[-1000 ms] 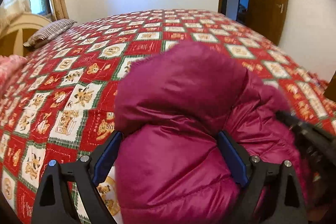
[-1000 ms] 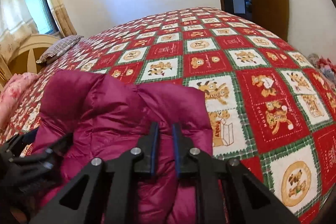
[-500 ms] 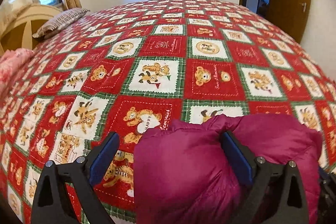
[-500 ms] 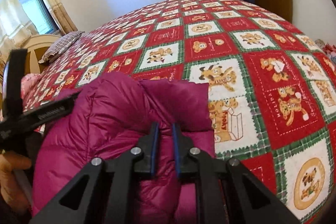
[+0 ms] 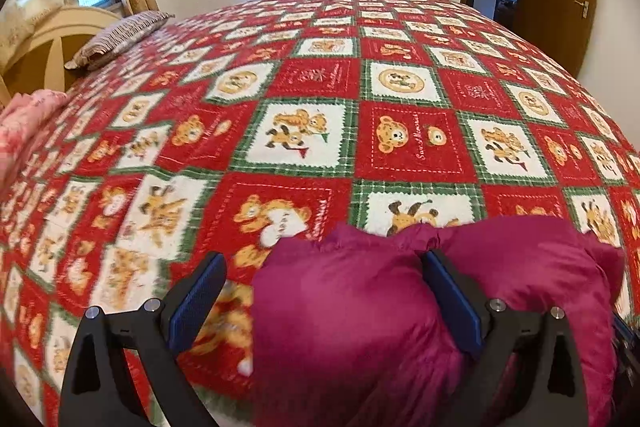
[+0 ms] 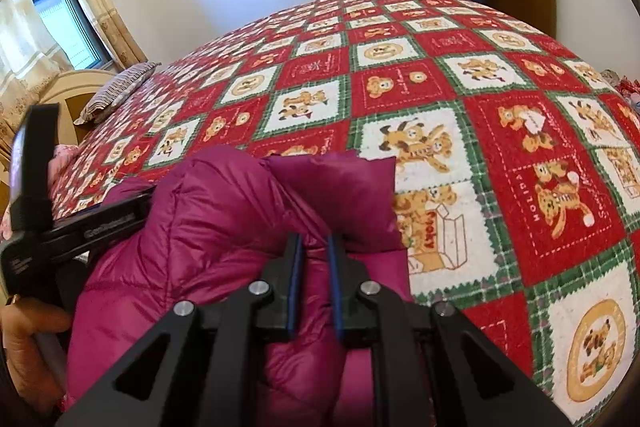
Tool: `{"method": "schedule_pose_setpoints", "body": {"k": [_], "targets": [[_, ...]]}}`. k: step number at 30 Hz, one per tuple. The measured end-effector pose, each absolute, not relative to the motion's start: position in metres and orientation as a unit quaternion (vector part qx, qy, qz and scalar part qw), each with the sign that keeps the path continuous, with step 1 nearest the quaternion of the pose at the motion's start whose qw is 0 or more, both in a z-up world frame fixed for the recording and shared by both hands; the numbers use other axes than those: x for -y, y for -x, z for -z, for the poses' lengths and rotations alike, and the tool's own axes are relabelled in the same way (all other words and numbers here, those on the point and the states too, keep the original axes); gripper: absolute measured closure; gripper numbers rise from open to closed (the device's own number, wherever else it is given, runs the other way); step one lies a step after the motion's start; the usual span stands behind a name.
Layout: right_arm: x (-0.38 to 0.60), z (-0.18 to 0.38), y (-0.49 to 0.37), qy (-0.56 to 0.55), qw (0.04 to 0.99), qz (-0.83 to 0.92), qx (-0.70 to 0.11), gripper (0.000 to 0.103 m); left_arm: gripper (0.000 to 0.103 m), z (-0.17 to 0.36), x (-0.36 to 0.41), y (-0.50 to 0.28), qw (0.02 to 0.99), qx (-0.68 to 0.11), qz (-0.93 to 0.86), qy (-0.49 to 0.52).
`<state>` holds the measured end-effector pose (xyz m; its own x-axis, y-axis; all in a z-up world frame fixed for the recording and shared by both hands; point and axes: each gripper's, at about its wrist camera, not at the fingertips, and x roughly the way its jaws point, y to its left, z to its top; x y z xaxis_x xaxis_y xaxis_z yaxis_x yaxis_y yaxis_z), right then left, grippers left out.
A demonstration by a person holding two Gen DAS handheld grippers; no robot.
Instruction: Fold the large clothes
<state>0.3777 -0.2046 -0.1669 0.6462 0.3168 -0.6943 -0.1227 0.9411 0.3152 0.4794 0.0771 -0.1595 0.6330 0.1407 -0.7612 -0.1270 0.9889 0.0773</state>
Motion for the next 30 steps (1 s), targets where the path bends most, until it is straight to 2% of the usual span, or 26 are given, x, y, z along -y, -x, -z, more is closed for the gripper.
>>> {"method": "schedule_pose_setpoints", "body": {"k": [9,17,20,21,22,24,30], "targets": [[0.206,0.167,-0.378,-0.12,0.9,-0.121,-0.402,0.089,0.004,0.12,-0.084,-0.404,0.919,-0.391,-0.055,-0.004],[0.204,0.159,-0.37,-0.101,0.903,-0.106,-0.405,0.088,0.004,0.119,-0.083,-0.375,0.916,-0.395,-0.064,-0.028],[0.209,0.146,-0.358,-0.105,0.904,-0.117,-0.397,0.08,0.004,0.12,-0.083,-0.368,0.916,-0.394,-0.067,-0.035],[0.213,0.14,-0.348,-0.116,0.907,-0.126,-0.385,0.07,0.004,0.12,-0.083,-0.366,0.916,-0.393,-0.068,-0.037],[0.218,0.134,-0.338,-0.128,0.908,-0.137,-0.375,0.057,0.004,0.12,-0.082,-0.364,0.917,-0.392,-0.068,-0.039],[0.224,0.127,-0.321,-0.141,0.909,-0.143,-0.364,0.046,0.004,0.119,-0.08,-0.361,0.917,-0.39,-0.068,-0.042],[0.25,0.127,-0.275,-0.162,0.905,-0.146,-0.365,0.046,0.004,0.123,-0.092,-0.334,0.93,-0.365,-0.04,-0.005]]}}
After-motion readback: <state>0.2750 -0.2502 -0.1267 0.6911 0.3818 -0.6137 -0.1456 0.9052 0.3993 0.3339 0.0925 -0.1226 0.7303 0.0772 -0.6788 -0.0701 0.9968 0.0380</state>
